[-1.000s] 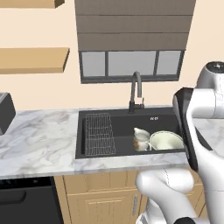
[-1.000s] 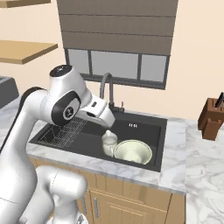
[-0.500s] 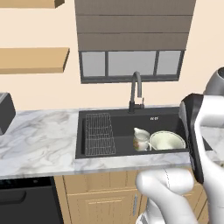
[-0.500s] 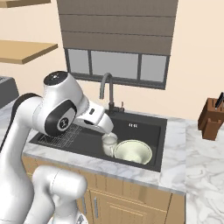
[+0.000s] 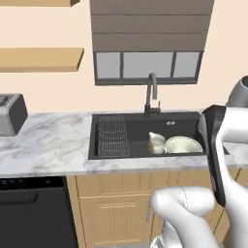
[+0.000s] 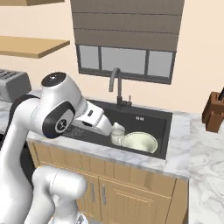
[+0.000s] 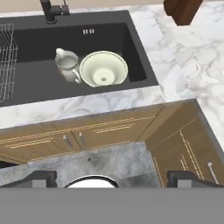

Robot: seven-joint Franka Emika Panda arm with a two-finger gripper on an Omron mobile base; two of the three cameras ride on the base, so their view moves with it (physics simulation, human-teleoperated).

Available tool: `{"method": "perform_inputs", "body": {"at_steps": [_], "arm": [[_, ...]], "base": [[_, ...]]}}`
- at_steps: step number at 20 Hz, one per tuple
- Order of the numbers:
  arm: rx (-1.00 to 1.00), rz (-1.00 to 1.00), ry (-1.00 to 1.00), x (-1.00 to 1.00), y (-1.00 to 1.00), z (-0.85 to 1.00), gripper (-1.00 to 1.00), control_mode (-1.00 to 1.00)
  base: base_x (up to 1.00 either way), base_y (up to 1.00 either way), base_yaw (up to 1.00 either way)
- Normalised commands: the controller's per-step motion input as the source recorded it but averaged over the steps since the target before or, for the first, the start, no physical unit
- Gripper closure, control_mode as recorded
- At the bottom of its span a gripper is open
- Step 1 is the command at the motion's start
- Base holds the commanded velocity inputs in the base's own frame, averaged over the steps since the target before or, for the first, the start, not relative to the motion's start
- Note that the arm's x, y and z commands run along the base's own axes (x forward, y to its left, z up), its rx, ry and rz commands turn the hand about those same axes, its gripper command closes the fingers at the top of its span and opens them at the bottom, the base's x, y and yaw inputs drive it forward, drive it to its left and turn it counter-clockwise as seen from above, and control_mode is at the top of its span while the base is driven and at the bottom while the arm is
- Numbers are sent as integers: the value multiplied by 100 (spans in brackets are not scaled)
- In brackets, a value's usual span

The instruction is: Pick the bowl and cup and place them in the sink. Then turn on the water.

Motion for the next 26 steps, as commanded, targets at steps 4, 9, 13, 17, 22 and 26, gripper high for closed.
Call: {"method": "perform_inputs", "body": {"at_steps": [4,9,13,17,22,26], "arm": [[0,0,0,0,0,0,-100,100],[0,0,0,0,0,0,-100,100],[0,0,0,0,0,0,-100,100],[0,0,0,0,0,0,-100,100],[0,0,0,0,0,0,-100,100],[0,0,0,0,0,0,-100,100]], "base": [[-96,80,31],[-48,100,47],[-3,100,58],[0,92,68],[-7,49,83],[-22,31,91]]}}
